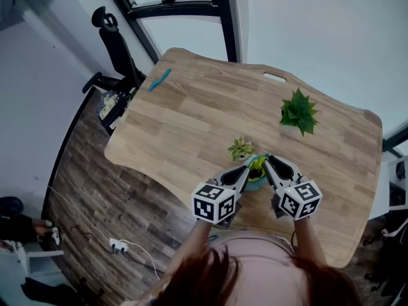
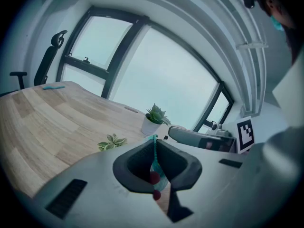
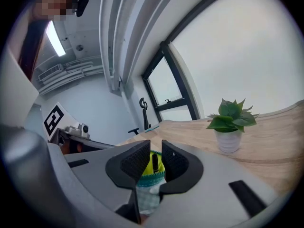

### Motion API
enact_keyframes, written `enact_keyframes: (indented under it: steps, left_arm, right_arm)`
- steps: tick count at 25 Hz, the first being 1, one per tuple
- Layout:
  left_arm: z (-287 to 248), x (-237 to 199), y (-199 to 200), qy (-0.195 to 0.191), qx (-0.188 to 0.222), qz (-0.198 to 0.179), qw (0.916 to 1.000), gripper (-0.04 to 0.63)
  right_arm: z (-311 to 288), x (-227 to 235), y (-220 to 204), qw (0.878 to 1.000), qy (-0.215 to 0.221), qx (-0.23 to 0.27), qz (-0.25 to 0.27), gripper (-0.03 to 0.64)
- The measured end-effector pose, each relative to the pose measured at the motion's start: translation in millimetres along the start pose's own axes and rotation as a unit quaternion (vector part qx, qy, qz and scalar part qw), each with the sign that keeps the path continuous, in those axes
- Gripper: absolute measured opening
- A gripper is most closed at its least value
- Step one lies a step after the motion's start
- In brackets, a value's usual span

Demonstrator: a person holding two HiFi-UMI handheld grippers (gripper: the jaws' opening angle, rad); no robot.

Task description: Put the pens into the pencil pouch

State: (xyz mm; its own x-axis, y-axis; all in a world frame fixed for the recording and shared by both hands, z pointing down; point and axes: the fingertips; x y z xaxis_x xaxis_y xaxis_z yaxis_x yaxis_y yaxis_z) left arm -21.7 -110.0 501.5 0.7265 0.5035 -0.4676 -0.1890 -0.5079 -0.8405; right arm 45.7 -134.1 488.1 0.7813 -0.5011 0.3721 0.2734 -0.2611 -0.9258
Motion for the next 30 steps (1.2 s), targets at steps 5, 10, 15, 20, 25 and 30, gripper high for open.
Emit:
enact_keyframes:
  steps: [5, 10, 15, 20, 25, 30]
  left_arm:
    - [-0.6, -1.8, -0.6, 0.001, 0.0, 0.0, 1.0, 0.015]
    - [0.9, -3.3, 0.3, 0.002, 0.002, 0.001, 1.0, 0.015]
    - [0.0, -3.3, 0.0, 0.002, 0.002, 0.001, 1.0, 0.015]
    - [0.3, -4.2, -0.8, 0.003, 0.002, 0.002, 1.0, 0.015]
    - [0.3, -6.0, -0.8, 0.002, 0.002, 0.005, 1.0, 0.015]
    - [0.3, -6.3, -1.4, 0.001, 0.0, 0.007, 1.0, 0.015]
  right_arm:
    - [1.4, 0.8, 18.4, 1.0, 0.004, 0.023, -0.008, 0.061]
    - [10.0, 7.8, 30.4, 0.999, -0.012, 0.035, -0.016, 0.055]
    - [21.5, 23.3, 30.9, 0.999, -0.038, 0.028, -0.02, 0.049]
    - [35.5, 43.9, 20.7, 0.997, -0.075, 0.001, -0.024, 0.049]
    - [51.7, 65.2, 1.3, 0.992, -0.116, -0.036, -0.04, 0.049]
    - [69.8, 83.9, -19.8, 0.983, -0.157, -0.067, -0.06, 0.066]
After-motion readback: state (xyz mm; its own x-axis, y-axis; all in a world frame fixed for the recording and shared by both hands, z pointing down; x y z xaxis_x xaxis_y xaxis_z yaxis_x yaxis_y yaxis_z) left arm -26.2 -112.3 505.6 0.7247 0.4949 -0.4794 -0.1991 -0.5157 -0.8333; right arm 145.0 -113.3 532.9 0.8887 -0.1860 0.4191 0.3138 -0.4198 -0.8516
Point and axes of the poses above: the fingertips, and each gripper's own axes: z backward along the fingers, x to its right, y out of its top, and after that the axes turned 12 degrees about x, right-handed
